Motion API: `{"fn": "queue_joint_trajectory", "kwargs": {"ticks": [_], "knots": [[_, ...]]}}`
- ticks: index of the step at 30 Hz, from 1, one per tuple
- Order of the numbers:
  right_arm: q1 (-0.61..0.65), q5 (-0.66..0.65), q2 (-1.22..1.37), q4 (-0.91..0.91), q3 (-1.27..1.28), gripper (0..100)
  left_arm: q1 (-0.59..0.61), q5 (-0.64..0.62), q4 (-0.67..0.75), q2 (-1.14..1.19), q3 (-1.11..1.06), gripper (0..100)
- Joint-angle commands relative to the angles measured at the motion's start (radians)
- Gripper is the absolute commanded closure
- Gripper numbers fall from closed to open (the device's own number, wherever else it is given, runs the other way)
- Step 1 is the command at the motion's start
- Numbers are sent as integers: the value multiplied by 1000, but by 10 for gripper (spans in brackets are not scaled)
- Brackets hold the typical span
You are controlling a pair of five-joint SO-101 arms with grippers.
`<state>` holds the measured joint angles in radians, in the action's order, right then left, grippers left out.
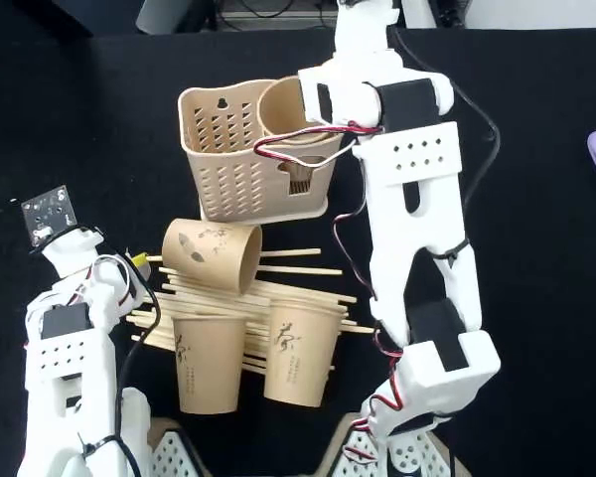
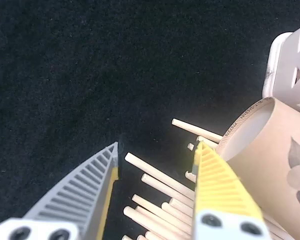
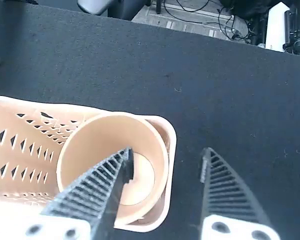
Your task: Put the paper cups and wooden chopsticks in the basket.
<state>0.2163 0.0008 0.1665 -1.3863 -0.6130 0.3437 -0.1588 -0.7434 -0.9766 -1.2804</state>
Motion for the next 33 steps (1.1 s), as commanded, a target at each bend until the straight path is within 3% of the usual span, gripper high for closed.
{"fn": "queue_joint_trajectory", "kwargs": {"ticks": [1, 5, 9, 13, 19, 26, 33], "knots": [[-8, 9, -16, -41, -85, 766, 1, -8, 11, -18, 10, 759], [-8, 3, -16, -143, -209, 766, 1, -8, 12, -18, 10, 759], [0, 0, -15, -364, -401, 766, 4, -8, 11, -18, 10, 759], [-8, -72, -48, -382, -367, 766, 1, -8, 11, -18, 10, 759], [71, -137, -248, -381, 58, 766, 1, -6, 11, -18, 10, 759], [203, -477, -584, -347, 739, 766, 1, -8, 14, -18, 10, 759], [203, -664, -710, -207, 1182, 757, 1, -9, 15, -18, 10, 759]]}}
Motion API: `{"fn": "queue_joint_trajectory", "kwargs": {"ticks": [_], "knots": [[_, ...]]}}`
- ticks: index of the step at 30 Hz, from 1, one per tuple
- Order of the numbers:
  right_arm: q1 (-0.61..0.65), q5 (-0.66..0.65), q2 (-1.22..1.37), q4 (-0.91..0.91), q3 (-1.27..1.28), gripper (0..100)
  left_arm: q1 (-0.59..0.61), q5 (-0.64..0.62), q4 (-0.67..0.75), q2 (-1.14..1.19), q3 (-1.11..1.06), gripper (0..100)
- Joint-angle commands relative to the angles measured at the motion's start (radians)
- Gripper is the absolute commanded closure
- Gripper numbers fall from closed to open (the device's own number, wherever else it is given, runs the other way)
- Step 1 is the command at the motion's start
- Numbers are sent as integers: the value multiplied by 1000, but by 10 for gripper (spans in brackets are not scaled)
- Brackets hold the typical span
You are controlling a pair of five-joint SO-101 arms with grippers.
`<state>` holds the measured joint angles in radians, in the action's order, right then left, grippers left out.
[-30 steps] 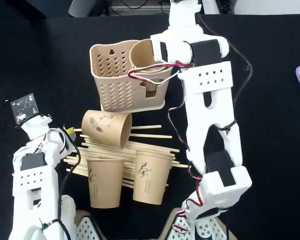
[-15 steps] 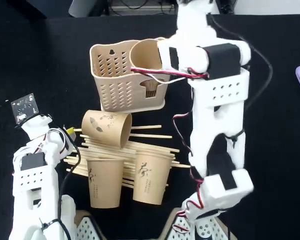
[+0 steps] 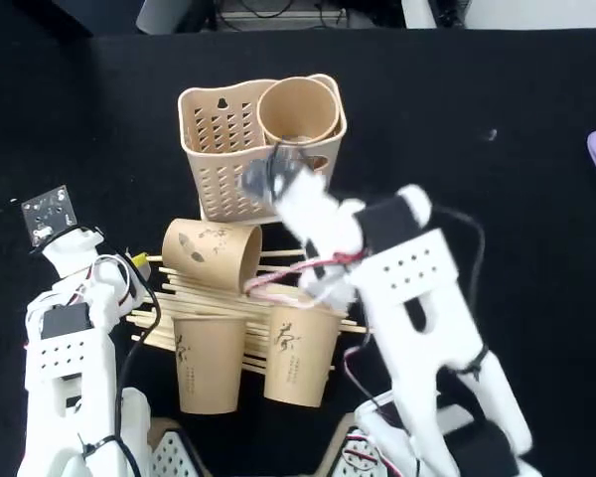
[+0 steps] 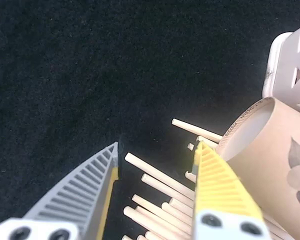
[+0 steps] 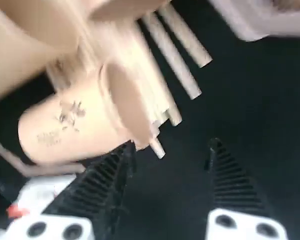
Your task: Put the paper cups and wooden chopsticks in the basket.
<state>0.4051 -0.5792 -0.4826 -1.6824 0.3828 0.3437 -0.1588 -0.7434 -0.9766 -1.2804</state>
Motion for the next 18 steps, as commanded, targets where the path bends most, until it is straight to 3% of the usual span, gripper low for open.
{"fn": "queue_joint_trajectory", "kwargs": {"ticks": [1, 7, 18], "knots": [[15, -89, -61, 117, 222, 743, 1, -9, 15, -18, 10, 759], [31, -98, -61, 180, 289, 709, 1, -9, 15, -18, 8, 759], [173, -262, -70, 72, 286, 710, 1, -8, 15, -18, 8, 759]]}}
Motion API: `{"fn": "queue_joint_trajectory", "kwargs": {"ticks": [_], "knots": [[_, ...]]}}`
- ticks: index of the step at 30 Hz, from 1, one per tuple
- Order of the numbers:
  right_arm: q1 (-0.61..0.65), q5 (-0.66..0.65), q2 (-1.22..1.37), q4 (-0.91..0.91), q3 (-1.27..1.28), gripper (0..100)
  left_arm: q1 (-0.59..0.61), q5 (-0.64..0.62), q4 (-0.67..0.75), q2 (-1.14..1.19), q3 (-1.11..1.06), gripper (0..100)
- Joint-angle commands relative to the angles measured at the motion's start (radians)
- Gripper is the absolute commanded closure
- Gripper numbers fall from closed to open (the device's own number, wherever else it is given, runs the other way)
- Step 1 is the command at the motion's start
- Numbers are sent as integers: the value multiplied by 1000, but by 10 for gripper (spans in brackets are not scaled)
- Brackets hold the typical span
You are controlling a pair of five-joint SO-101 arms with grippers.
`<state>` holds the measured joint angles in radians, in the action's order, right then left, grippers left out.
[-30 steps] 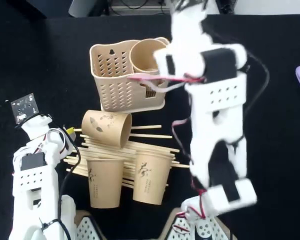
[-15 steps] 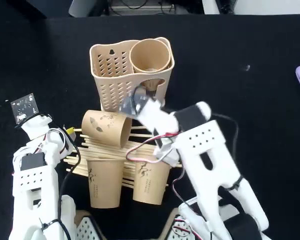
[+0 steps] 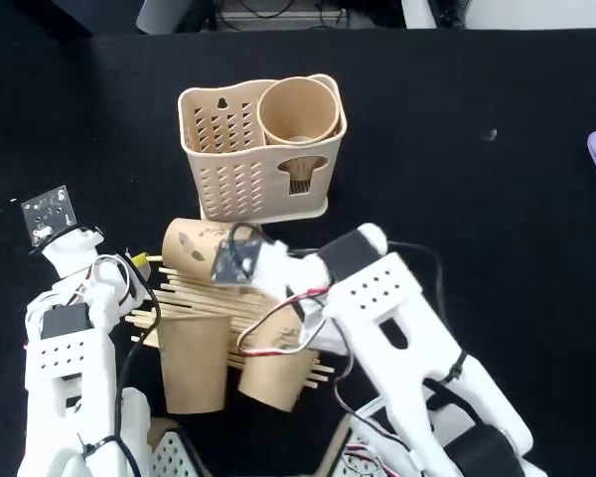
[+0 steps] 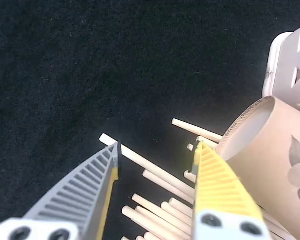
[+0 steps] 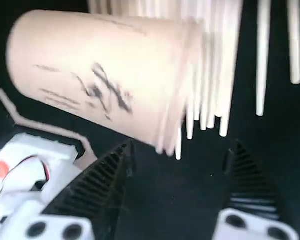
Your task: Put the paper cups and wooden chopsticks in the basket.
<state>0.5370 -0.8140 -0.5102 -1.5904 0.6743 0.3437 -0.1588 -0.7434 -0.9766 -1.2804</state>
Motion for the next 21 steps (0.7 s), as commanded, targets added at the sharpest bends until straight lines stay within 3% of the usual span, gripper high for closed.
{"fn": "queue_joint_trajectory", "kwargs": {"ticks": [1, 15, 21], "knots": [[44, -20, -42, -20, -8, 710, 1, -8, 15, -18, 8, 759], [57, 55, -42, 110, 133, 714, 1, -8, 15, -18, 8, 759], [57, 49, -120, 107, 101, 907, 1, -6, 15, -18, 8, 759]]}}
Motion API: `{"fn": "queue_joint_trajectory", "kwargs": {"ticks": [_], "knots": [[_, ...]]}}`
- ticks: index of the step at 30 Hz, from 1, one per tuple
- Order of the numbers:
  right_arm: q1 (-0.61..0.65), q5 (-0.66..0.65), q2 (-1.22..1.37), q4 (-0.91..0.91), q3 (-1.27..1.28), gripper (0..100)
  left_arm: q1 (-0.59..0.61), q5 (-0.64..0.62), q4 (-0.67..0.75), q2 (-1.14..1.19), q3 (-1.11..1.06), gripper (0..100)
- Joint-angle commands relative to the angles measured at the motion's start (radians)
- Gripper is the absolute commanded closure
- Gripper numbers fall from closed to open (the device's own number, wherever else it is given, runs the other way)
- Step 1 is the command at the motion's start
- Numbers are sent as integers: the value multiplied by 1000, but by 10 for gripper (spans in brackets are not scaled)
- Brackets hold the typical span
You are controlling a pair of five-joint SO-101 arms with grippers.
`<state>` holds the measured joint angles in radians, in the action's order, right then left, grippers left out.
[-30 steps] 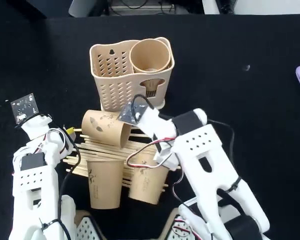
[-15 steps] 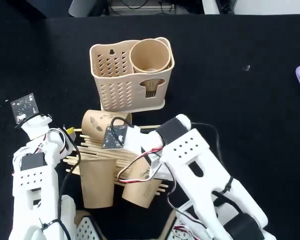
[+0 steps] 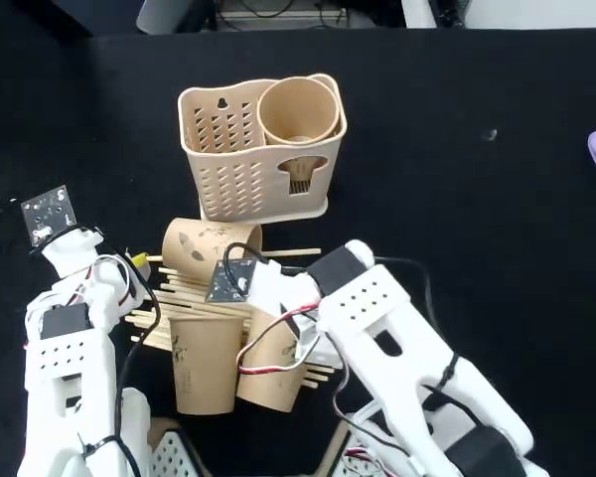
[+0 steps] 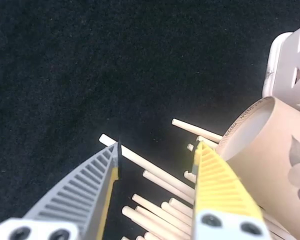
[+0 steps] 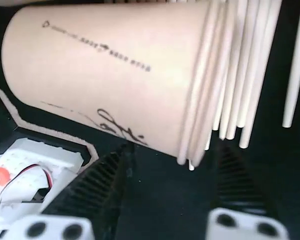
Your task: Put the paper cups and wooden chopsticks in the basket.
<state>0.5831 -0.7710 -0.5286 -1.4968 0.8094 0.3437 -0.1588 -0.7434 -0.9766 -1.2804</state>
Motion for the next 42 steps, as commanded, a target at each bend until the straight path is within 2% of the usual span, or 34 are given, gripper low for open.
{"fn": "queue_joint_trajectory", "kwargs": {"ticks": [1, 2, 9, 13, 19, 22, 27, 30, 34, 42], "knots": [[8, 11, -142, 12, -50, 957, 1, -6, 15, -18, 8, 759], [6, 12, -189, 5, -65, 994, 1, -6, 15, -18, 8, 759], [5, 37, -516, -183, -208, 988, 1, -6, 15, -18, 10, 759], [6, 153, -541, -167, -162, 988, 1, -8, 15, -18, 10, 759], [-8, 176, -541, -155, -131, 988, 4, -6, 15, -18, 8, 759], [-121, 127, -541, -166, -130, 988, 7, -6, 15, -18, 8, 759], [-563, -87, -538, -98, -128, 988, 5, -6, 15, -18, 8, 759], [-772, -123, -509, -5, -124, 988, 1, -8, 15, -18, 8, 759], [-858, -118, -337, 38, -131, 988, 1, -9, 15, -18, 10, 759], [-858, 52, 151, 106, -343, 987, 1, -6, 15, -18, 8, 759]]}}
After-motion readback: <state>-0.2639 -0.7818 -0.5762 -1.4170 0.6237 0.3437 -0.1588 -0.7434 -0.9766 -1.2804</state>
